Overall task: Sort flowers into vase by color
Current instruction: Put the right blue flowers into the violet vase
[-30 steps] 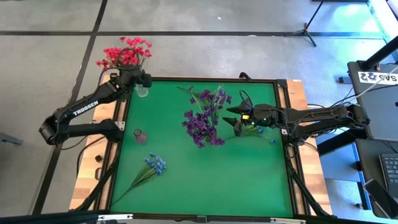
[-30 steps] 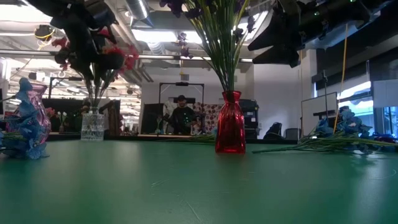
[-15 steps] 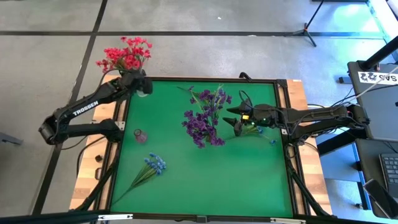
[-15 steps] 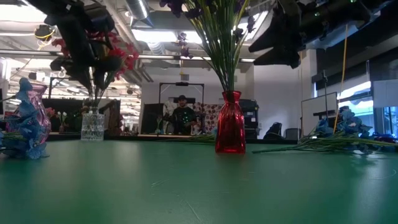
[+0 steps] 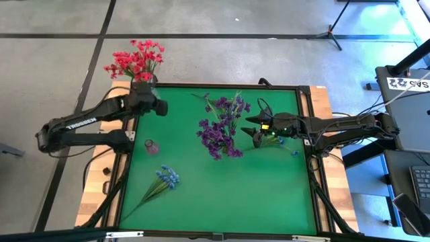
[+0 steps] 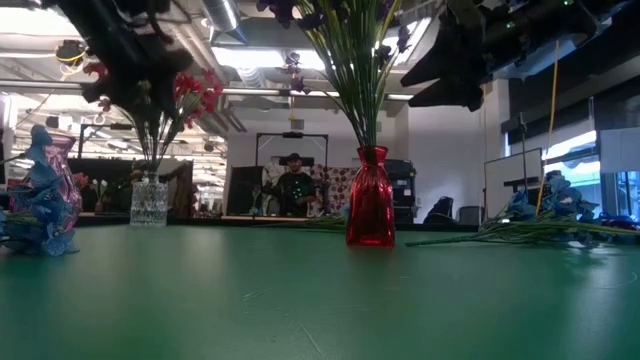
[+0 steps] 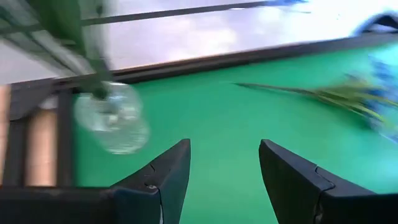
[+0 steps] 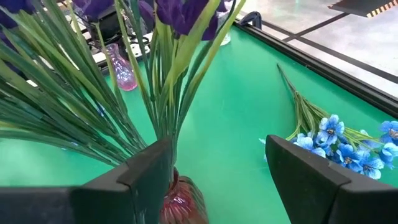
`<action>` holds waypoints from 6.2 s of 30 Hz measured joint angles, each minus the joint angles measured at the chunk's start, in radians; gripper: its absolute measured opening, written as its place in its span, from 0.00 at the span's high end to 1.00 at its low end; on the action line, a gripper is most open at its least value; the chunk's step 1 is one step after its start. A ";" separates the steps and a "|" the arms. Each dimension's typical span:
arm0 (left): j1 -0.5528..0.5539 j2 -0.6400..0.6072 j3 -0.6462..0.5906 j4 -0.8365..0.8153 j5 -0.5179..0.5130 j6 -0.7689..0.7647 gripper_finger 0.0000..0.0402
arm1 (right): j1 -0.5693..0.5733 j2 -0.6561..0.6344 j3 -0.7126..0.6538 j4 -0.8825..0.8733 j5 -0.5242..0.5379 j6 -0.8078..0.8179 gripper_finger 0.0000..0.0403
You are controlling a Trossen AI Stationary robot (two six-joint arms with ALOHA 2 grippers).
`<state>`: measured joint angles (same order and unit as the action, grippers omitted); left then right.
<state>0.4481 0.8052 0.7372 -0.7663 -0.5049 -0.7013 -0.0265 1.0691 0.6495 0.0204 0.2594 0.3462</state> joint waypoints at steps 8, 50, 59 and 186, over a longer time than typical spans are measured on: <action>-0.309 -0.040 0.000 0.019 0.031 0.055 0.60 | 0.000 -0.011 0.067 -0.215 0.069 0.029 0.36; -0.470 0.059 -0.001 0.358 -0.083 0.219 0.61 | 0.053 0.084 -0.093 -0.643 -0.073 1.962 0.36; -0.442 0.058 -0.001 0.361 -0.076 0.260 0.61 | -0.063 0.179 -0.106 -0.546 -0.041 1.921 0.43; -0.924 -0.173 -0.001 0.903 -0.198 0.835 0.99 | 0.455 0.497 0.997 0.062 0.406 -0.171 0.44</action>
<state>-0.4759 0.6326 0.7364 0.1372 -0.7034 0.1335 0.4281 1.5665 1.6470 0.0822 0.6655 0.1754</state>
